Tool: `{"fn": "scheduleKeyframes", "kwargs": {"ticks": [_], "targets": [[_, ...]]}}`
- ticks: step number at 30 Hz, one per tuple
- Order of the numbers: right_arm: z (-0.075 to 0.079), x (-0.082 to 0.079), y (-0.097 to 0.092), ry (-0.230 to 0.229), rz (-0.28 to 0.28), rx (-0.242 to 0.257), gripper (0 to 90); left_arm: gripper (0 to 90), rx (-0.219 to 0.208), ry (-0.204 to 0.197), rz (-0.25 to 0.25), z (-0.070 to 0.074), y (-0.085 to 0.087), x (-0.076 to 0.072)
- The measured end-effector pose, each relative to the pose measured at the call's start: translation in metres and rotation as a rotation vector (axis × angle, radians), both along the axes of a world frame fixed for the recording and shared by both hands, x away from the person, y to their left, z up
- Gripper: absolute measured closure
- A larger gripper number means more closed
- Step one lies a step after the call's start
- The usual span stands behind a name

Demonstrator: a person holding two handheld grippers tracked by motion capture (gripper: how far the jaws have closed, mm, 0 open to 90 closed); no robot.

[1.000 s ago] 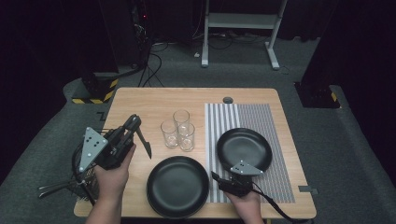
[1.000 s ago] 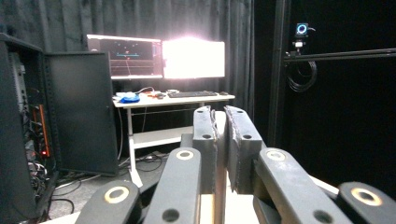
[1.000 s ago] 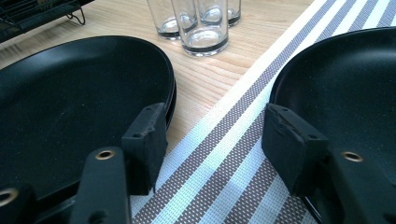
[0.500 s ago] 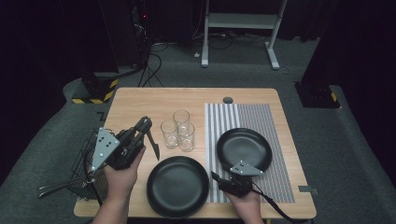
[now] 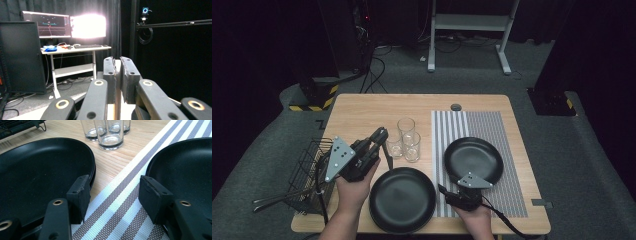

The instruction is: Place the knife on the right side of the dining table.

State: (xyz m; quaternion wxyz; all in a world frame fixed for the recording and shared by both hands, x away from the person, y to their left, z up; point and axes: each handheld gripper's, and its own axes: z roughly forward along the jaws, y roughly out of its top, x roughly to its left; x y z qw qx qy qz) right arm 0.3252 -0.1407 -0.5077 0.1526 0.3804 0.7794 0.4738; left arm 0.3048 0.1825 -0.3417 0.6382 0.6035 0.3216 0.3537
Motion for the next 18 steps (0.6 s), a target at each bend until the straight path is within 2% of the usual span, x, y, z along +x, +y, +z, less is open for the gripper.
{"fn": "scheduleKeyframes", "kwargs": {"ticks": [3,7,18], "targets": [[0.000,0.000,0.000,-0.013,-0.012,-0.009,41.2,83.3,0.003,0.003,-0.013,-0.001,-0.005,0.001],[0.001,0.000,0.000,-0.008,-0.008,-0.012,40.9,83.3,0.010,0.007,-0.024,-0.002,-0.011,0.003],[0.003,-0.003,0.000,-0.044,-0.015,-0.010,40.2,83.3,0.008,0.023,-0.068,-0.005,-0.028,0.008]]}}
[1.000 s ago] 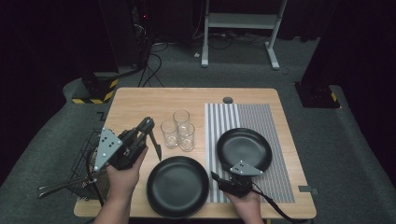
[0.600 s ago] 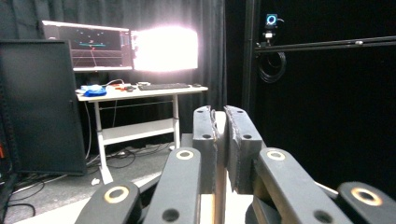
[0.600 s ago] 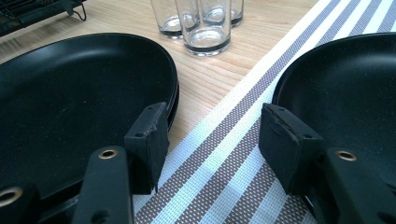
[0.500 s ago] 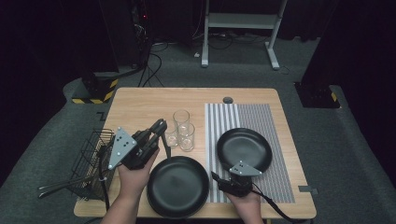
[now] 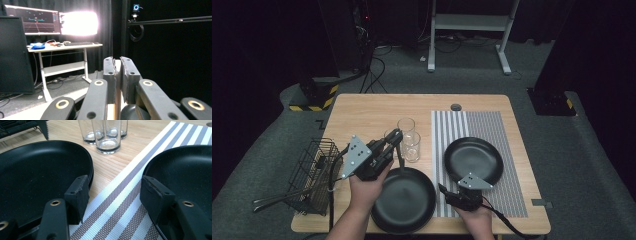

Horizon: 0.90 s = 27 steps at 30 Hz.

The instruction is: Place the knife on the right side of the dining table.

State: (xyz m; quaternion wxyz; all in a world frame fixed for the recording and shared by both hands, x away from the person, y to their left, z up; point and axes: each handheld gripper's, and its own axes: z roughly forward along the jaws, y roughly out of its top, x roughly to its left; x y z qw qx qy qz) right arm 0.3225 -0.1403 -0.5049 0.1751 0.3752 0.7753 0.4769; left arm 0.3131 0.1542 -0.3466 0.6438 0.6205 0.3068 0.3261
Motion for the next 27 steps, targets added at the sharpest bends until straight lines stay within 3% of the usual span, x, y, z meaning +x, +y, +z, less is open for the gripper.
{"fn": "scheduleKeyframes", "kwargs": {"ticks": [12,27], "targets": [[0.004,-0.002,-0.001,-0.017,0.000,0.003,40.3,83.3,0.004,0.005,-0.047,-0.003,-0.019,0.006],[0.024,-0.004,0.011,-0.064,0.040,0.044,41.4,83.4,0.006,0.010,-0.064,-0.008,-0.027,0.007]]}}
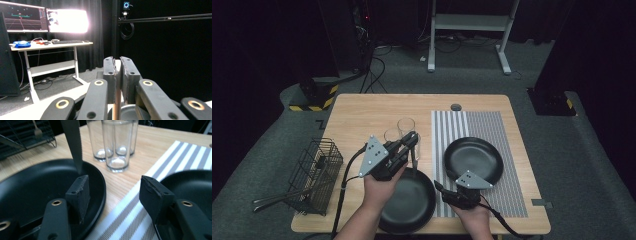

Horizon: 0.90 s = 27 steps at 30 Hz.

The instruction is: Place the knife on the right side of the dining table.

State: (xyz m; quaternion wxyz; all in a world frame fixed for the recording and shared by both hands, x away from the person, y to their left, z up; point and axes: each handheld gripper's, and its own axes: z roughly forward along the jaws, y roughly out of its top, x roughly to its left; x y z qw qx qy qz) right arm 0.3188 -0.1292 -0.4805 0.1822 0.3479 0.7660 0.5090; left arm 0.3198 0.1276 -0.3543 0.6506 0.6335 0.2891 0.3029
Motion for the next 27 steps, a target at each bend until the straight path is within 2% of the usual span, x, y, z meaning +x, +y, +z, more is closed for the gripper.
{"fn": "scheduleKeyframes", "kwargs": {"ticks": [3,11,24,27], "targets": [[0.006,0.001,0.004,-0.009,0.013,0.016,42.3,83.3,0.000,0.007,-0.003,-0.002,-0.001,-0.001],[0.021,0.003,0.015,-0.042,0.046,0.019,43.7,83.3,-0.008,0.017,-0.009,-0.007,-0.004,-0.003],[0.036,0.006,0.035,-0.078,0.090,0.055,45.5,83.4,0.008,0.033,-0.024,-0.012,-0.013,-0.006],[0.041,0.007,0.038,-0.088,0.096,0.048,45.9,83.4,0.006,0.035,-0.022,-0.012,-0.013,-0.006]]}}
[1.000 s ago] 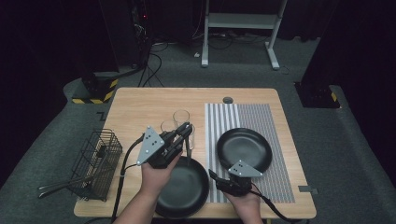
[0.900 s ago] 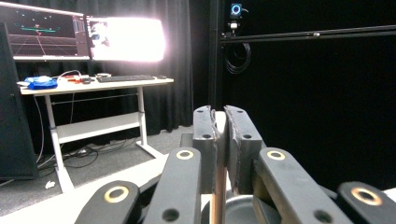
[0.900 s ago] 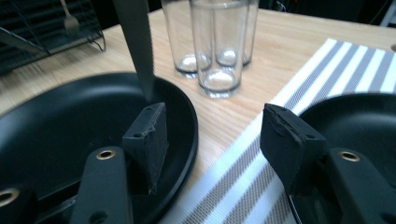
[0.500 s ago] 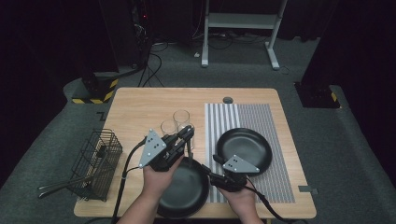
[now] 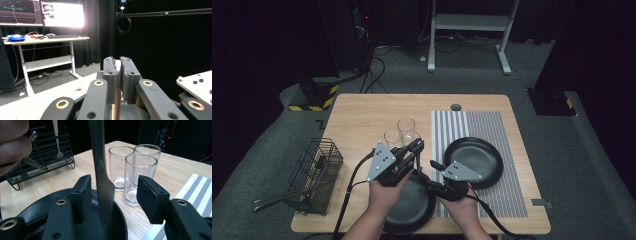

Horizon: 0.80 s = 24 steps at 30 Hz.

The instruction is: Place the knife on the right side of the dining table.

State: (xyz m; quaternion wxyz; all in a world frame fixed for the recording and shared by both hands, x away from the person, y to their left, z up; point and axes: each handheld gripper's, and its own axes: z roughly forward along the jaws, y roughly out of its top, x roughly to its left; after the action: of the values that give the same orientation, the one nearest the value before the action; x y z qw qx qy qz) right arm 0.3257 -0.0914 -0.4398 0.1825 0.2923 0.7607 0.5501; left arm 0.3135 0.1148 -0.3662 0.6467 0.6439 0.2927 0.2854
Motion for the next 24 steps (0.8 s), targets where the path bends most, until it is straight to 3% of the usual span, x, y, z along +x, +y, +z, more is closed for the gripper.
{"fn": "scheduleKeyframes", "kwargs": {"ticks": [7,16,24], "targets": [[0.006,0.002,0.007,-0.005,0.022,0.026,49.5,83.3,0.005,0.006,-0.009,-0.002,-0.003,-0.002],[0.002,0.008,0.017,0.003,0.052,0.024,57.6,83.3,-0.001,0.020,0.001,-0.004,-0.002,-0.001],[0.000,0.006,0.021,-0.026,0.062,0.010,67.9,83.3,-0.006,0.033,-0.014,-0.006,-0.004,-0.001]]}}
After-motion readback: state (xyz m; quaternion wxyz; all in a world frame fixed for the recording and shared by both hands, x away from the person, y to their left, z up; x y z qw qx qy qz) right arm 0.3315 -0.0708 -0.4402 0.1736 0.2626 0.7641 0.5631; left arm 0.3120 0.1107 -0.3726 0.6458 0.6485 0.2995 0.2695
